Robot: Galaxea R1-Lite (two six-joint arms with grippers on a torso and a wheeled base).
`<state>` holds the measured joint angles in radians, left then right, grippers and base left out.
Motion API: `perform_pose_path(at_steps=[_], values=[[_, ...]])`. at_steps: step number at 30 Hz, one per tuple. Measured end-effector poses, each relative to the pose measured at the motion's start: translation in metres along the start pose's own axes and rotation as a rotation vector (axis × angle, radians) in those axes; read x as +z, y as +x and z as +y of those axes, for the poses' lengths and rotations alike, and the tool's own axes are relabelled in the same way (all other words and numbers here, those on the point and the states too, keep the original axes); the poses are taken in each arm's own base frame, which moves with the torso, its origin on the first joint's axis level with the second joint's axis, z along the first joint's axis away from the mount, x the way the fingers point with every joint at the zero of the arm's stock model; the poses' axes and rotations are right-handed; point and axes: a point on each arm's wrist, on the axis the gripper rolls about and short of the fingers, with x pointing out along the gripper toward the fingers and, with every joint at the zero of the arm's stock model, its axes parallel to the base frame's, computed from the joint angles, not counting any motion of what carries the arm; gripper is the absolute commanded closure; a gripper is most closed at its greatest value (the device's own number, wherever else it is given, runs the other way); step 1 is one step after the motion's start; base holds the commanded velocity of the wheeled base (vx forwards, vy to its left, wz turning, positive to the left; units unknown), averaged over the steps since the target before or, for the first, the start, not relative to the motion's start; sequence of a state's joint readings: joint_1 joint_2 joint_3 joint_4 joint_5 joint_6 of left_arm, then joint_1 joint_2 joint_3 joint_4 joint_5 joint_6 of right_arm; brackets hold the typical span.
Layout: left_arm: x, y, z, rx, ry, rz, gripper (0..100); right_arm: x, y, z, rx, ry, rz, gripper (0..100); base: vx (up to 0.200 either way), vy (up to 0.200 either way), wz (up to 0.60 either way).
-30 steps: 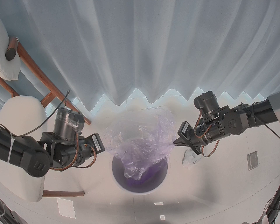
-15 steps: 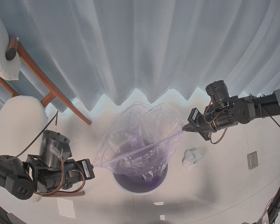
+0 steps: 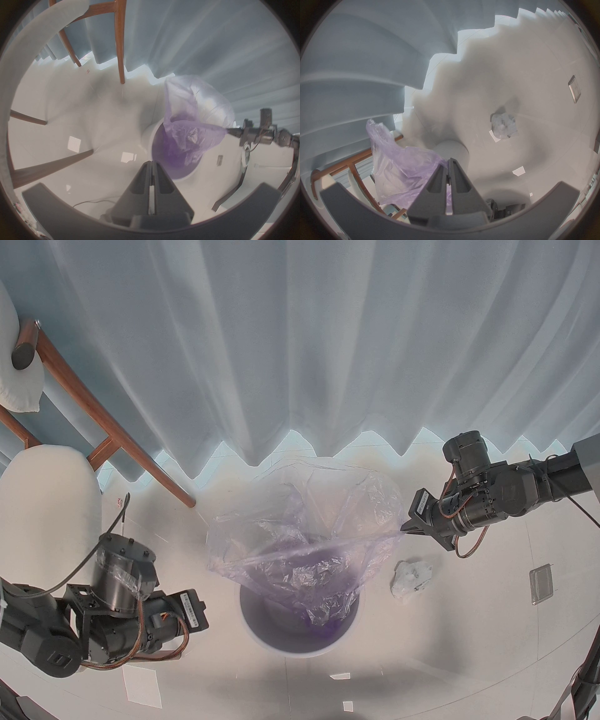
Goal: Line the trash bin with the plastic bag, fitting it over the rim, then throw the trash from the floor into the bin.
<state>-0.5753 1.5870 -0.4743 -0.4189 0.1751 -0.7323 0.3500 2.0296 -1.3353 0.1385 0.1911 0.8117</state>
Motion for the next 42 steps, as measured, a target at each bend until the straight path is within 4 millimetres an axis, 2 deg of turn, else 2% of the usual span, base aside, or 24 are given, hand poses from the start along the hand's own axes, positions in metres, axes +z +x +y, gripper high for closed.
perform_pose_path(at_steps=[7,12,18,27,33,34,37,42], values=[[0.02,0.031,-0.005,0.0,-0.043,-0.069,100,0.006,0.021,-0.002,0.003,-0.001,-0.04,100,0.0,0.0,0.0],[0.036,0.053,0.002,0.047,-0.075,-0.092,100,0.011,0.038,-0.002,-0.006,0.011,-0.058,100,0.0,0.0,0.0],[0.03,0.066,0.013,0.097,-0.079,-0.057,100,0.008,0.055,-0.005,-0.024,0.014,-0.039,100,0.0,0.0,0.0],[0.02,0.063,0.009,0.089,-0.055,-0.027,100,-0.002,0.067,-0.006,-0.042,0.01,-0.004,100,0.0,0.0,0.0],[0.032,0.036,0.001,0.015,-0.068,-0.104,100,-0.008,0.061,-0.007,-0.046,0.01,0.009,100,0.0,0.0,0.0],[0.035,0.029,-0.001,-0.007,-0.072,-0.125,0,-0.01,0.058,-0.007,-0.048,0.01,0.012,100,0.0,0.0,0.0],[0.042,0.013,-0.006,-0.082,-0.08,-0.175,0,-0.017,0.049,-0.007,-0.051,0.007,0.024,100,0.0,0.0,0.0],[0.054,0.004,-0.012,-0.167,-0.083,-0.197,0,-0.025,0.037,-0.003,-0.04,-0.005,0.029,100,0.0,0.0,0.0]])
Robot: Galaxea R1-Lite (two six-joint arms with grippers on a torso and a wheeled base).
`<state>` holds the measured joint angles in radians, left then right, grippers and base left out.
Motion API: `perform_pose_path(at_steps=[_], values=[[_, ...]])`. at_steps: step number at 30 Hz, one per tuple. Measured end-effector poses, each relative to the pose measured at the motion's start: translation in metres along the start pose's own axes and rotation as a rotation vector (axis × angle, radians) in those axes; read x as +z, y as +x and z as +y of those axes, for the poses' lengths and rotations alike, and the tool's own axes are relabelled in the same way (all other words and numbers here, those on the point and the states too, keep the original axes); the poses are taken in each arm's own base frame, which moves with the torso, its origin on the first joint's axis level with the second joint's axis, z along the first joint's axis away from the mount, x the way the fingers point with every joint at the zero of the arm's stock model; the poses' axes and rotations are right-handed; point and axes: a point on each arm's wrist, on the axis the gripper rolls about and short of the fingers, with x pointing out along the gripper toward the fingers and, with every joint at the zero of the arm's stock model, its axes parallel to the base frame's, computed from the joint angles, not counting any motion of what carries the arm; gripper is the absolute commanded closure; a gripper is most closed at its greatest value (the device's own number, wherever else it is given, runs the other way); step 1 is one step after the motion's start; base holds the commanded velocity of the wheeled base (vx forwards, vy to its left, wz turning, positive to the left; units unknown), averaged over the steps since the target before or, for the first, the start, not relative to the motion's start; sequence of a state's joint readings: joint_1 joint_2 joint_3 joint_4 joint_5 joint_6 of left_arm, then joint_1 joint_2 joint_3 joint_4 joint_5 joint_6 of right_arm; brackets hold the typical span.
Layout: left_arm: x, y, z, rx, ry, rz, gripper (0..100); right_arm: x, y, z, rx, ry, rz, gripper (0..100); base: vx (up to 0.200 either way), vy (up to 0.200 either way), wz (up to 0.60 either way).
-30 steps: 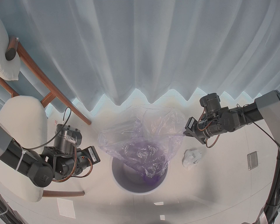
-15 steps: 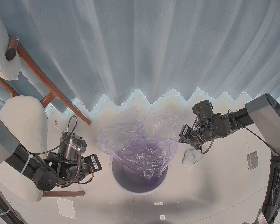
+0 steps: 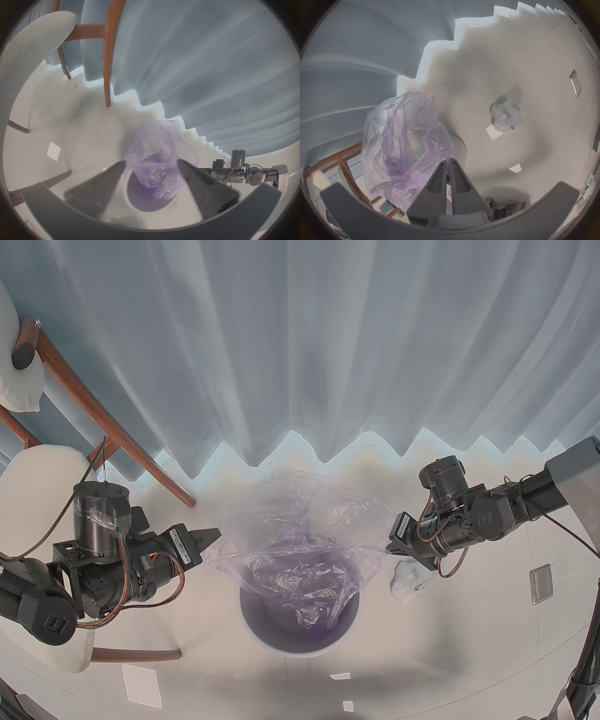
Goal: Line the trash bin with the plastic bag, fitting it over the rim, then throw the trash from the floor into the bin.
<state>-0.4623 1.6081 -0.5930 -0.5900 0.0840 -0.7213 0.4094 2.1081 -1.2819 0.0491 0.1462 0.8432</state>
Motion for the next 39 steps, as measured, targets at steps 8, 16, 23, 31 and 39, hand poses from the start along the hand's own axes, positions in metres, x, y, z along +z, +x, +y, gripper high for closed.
perform_pose_path(at_steps=[8,16,23,31,39], values=[[0.008,0.034,-0.003,-0.004,0.022,0.016,0,-0.004,-0.01,0.007,0.021,-0.006,-0.005,100,0.0,0.0,0.0],[0.013,0.078,0.014,0.061,0.111,0.031,0,-0.005,-0.015,0.011,0.036,-0.01,-0.01,100,0.0,0.0,0.0],[0.015,0.092,0.019,0.078,0.139,0.034,0,-0.005,-0.017,0.012,0.041,-0.01,-0.014,100,0.0,0.0,0.0],[0.007,0.105,0.024,0.087,0.143,0.046,100,-0.002,-0.017,0.014,0.057,-0.012,-0.032,100,0.0,0.0,0.0],[-0.005,0.11,0.032,0.111,0.143,0.083,100,0.012,-0.008,0.003,0.042,0.016,-0.055,100,0.0,0.0,0.0]])
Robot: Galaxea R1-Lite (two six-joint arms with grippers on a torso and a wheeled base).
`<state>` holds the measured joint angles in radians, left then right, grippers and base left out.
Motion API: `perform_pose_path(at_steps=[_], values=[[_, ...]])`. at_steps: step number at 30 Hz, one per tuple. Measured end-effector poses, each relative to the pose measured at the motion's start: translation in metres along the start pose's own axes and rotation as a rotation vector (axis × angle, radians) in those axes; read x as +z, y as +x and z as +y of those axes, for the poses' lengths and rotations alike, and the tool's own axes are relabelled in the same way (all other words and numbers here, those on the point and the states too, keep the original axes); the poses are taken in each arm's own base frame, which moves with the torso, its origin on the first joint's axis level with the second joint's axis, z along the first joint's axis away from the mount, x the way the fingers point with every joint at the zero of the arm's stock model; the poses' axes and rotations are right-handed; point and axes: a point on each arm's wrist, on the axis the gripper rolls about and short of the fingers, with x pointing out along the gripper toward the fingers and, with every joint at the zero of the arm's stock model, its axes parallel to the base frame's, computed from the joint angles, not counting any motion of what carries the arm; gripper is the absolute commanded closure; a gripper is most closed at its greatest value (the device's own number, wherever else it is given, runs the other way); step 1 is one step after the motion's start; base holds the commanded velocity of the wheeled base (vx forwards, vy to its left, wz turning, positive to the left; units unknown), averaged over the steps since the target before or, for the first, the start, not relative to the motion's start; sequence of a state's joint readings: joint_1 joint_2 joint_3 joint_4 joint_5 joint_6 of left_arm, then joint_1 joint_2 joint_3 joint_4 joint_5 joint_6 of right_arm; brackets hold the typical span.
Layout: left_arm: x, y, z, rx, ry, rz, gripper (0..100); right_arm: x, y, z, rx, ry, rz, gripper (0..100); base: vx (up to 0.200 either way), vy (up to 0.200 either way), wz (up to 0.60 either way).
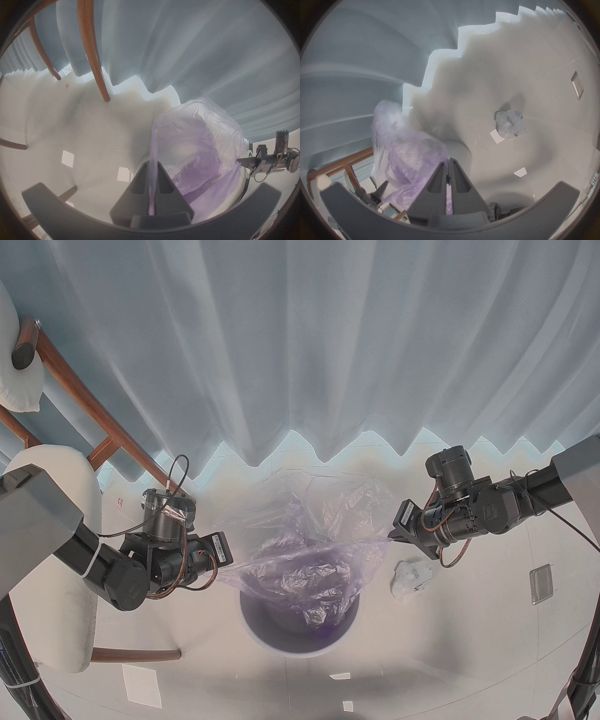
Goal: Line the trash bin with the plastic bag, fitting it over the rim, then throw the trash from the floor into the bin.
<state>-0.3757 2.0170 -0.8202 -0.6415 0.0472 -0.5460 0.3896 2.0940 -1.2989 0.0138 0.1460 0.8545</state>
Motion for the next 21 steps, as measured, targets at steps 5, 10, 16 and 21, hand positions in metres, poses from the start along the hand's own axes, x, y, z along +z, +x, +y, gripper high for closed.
perform_pose_path(at_steps=[5,10,16,21], values=[[-0.008,0.002,0.006,0.021,-0.004,0.027,100,0.01,0.009,-0.01,-0.02,0.022,-0.011,100,0.0,0.0,0.0],[-0.023,0.001,0.014,0.048,-0.023,0.076,100,0.012,0.015,-0.018,-0.045,0.034,-0.003,100,0.0,0.0,0.0],[-0.043,-0.002,0.018,0.041,-0.029,0.097,100,0.004,0.023,-0.028,-0.081,0.04,0.031,100,0.0,0.0,0.0],[-0.057,-0.001,0.026,0.044,-0.03,0.109,100,-0.004,0.027,-0.034,-0.104,0.04,0.06,100,0.0,0.0,0.0]])
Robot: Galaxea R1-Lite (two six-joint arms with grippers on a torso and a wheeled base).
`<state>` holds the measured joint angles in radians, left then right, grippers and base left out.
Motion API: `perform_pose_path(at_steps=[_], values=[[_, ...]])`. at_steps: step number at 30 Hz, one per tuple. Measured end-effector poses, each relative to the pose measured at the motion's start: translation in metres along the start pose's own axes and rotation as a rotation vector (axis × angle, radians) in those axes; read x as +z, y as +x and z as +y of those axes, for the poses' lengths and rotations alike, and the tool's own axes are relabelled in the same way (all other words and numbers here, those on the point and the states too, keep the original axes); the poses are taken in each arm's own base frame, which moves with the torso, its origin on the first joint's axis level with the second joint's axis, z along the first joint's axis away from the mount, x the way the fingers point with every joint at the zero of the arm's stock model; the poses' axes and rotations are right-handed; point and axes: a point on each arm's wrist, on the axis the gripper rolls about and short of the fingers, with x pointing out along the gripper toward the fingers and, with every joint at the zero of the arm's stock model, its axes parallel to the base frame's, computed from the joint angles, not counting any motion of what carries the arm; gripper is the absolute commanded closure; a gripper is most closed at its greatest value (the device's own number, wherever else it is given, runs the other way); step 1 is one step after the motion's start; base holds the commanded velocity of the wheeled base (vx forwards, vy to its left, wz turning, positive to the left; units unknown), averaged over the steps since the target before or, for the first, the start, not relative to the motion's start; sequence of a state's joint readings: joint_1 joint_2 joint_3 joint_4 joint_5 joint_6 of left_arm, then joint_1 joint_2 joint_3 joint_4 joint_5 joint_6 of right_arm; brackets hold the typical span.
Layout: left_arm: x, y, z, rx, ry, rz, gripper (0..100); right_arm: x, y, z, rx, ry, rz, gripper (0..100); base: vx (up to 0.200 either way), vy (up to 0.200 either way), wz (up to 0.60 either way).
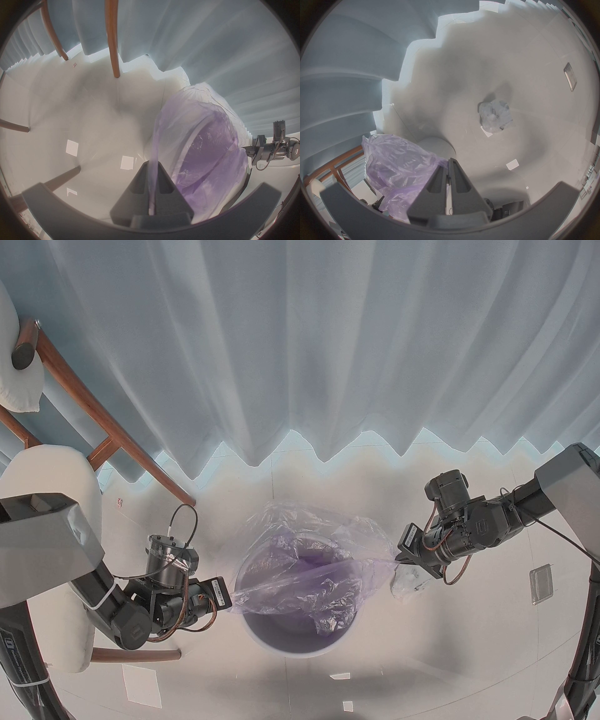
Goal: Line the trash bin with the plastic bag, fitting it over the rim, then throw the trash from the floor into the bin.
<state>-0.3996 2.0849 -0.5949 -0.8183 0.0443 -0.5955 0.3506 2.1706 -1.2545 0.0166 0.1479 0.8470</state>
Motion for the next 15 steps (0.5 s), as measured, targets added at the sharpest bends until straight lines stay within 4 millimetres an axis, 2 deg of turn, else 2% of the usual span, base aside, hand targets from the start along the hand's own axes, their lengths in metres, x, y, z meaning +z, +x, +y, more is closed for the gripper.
perform_pose_path(at_steps=[15], values=[[-0.034,-0.01,0.018,0.022,0.015,0.063,100,-0.025,0.006,-0.01,-0.041,-0.015,0.067,100,0.0,0.0,0.0]])
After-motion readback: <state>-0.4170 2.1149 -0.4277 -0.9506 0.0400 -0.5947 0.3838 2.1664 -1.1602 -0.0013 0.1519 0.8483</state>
